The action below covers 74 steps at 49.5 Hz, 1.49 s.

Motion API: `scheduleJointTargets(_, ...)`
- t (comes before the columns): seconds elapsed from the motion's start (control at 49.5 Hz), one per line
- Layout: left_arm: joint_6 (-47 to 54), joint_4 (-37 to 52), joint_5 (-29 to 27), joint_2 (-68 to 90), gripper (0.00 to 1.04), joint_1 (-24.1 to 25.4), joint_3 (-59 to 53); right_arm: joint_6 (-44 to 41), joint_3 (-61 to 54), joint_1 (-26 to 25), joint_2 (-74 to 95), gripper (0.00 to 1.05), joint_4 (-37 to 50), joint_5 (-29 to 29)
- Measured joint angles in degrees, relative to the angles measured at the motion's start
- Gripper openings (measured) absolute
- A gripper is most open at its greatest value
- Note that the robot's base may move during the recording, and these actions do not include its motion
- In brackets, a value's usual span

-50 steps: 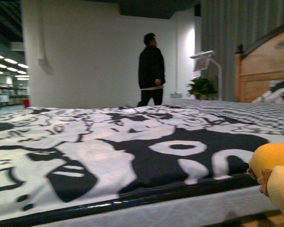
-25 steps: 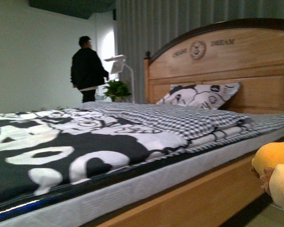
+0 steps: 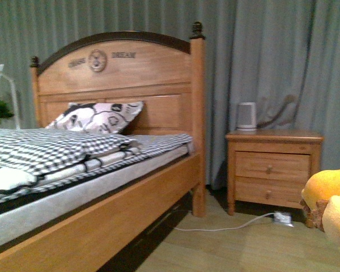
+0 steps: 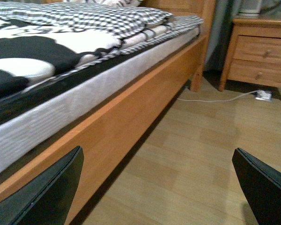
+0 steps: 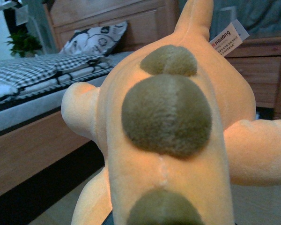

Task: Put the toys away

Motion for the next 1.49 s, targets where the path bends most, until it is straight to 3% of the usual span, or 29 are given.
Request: scheduleJointTargets(1.494,0.07,0.0,-0.09,0.02,0.99,0.0,0.0,0.0,0.0,-0.11,-0.15,0.07,0.0,-0.26)
